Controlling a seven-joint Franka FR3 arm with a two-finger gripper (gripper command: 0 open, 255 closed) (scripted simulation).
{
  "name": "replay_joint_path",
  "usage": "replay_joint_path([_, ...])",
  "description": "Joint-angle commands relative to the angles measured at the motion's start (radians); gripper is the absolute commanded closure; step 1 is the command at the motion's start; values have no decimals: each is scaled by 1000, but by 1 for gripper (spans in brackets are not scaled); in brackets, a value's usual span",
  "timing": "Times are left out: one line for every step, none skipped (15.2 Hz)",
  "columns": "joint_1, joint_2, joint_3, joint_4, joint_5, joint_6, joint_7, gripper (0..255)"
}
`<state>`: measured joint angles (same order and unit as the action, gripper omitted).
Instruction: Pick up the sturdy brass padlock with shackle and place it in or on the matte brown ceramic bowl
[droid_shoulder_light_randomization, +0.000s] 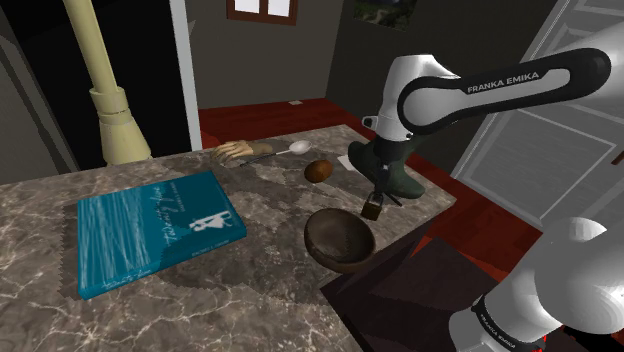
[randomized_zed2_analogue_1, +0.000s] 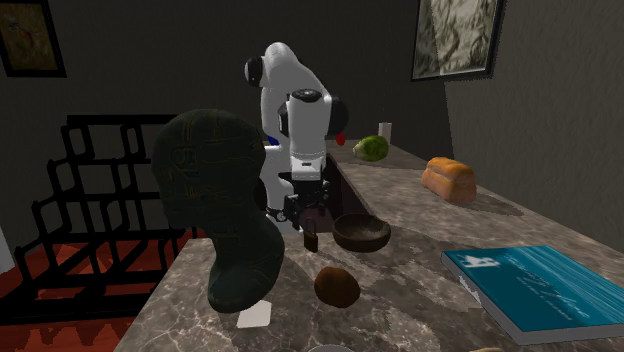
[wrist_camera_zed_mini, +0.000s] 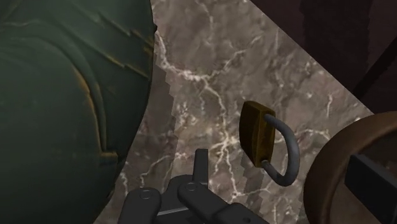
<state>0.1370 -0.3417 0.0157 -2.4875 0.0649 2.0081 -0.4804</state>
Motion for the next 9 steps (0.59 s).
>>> replay_joint_path([1, 9, 0, -20, 1, 28, -3, 0])
replay_joint_path([1, 13, 1, -30, 2, 43, -4, 0])
replay_joint_path([1, 18, 1, -39, 2, 58, -4, 0])
replay_joint_path([2, 21, 1, -45, 3, 67, -4, 0])
replay_joint_path([2, 21, 1, -45, 3, 67, -4, 0])
replay_joint_path([2, 21, 1, -45, 3, 67, -4, 0])
replay_joint_path([2, 21, 1, -45, 3, 67, -4, 0])
replay_joint_path([2, 21, 1, -45, 3, 67, -4, 0])
replay_joint_path([2, 21, 1, -45, 3, 67, -4, 0])
